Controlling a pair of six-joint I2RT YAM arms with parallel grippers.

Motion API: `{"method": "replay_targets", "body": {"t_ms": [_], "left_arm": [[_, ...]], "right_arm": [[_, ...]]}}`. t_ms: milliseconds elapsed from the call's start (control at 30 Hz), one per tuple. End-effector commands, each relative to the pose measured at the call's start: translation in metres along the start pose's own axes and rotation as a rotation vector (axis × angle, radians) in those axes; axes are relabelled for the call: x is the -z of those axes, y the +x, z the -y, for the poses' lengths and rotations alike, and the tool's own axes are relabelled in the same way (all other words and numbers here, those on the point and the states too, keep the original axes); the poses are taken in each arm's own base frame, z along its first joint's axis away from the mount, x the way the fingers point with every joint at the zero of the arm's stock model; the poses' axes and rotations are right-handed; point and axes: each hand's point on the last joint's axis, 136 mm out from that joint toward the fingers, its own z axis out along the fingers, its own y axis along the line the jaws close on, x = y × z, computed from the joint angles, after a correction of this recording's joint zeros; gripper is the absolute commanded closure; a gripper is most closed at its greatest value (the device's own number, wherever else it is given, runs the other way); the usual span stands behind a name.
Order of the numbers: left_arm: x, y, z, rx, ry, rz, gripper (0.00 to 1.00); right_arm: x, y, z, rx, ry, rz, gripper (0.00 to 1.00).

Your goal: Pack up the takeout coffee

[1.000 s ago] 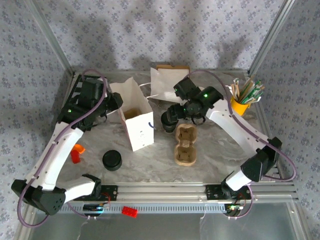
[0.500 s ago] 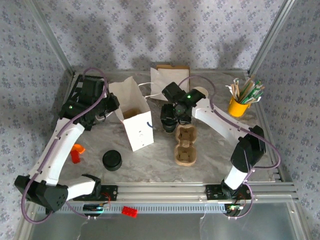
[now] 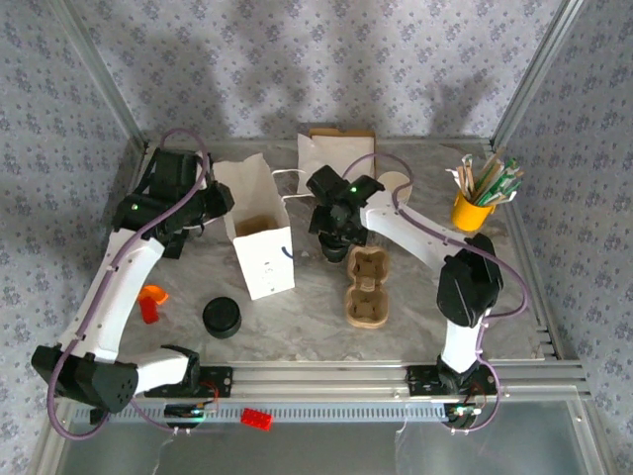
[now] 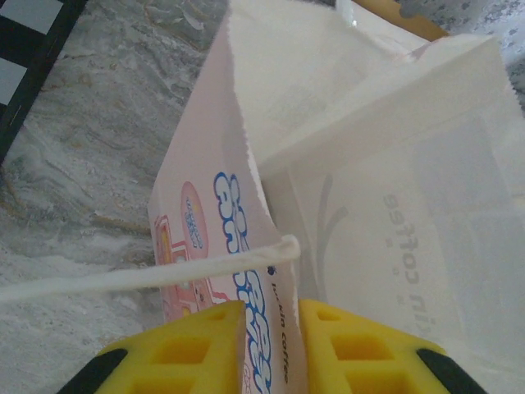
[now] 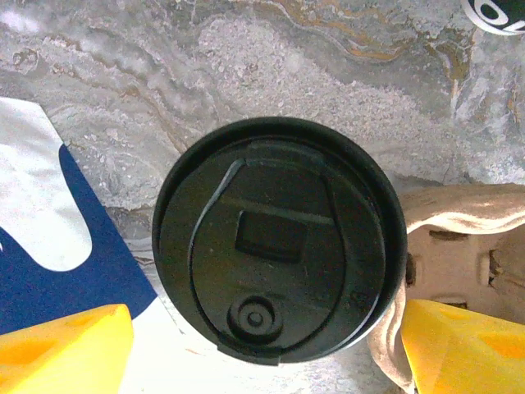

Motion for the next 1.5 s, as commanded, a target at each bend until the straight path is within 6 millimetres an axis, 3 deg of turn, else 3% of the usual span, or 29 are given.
{"method": "replay_targets", "body": {"t_ms": [0, 267, 500, 633, 800, 1033, 1233, 1400, 1467], "left_arm": [[0.01, -0.006, 0.004, -0.015, 0.016, 0.009, 0.75], [0.017, -0.007, 0.002, -0.013, 0.009, 0.026, 0.71], [0.017, -0.004, 0.0, -0.009, 0.006, 0.02, 0.69], [0.019, -0.003, 0.0, -0.004, 0.008, 0.021, 0.69], [0.025, -0.004, 0.0, -0.003, 0.013, 0.03, 0.68], [0.028, -0.002, -0.002, -0.007, 0.01, 0.032, 0.68], [0.026, -0.003, -0.002, -0.003, 0.007, 0.033, 0.68], [0.028, -0.006, -0.001, 0.0, 0.008, 0.044, 0.68], [0.03, -0.006, 0.0, -0.002, 0.012, 0.048, 0.68]], "right_arm": [[0.002, -0.006, 0.006, -0.027, 0.071, 0.031, 0.15], [-0.008, -0.004, 0.009, -0.023, 0.116, 0.012, 0.15], [-0.015, -0.001, 0.005, 0.017, 0.109, -0.012, 0.24], [-0.013, -0.003, 0.007, 0.056, 0.119, -0.008, 0.31], [-0.009, -0.001, 0.006, 0.15, 0.107, -0.032, 0.31], [-0.002, 0.0, 0.014, 0.275, 0.083, -0.072, 0.29], [0.005, -0.011, 0.005, 0.253, 0.044, -0.033, 0.24], [0.0, -0.01, 0.01, 0.194, 0.067, -0.049, 0.16], [0.001, -0.009, -0.001, 0.22, 0.03, -0.037, 0.14]]}}
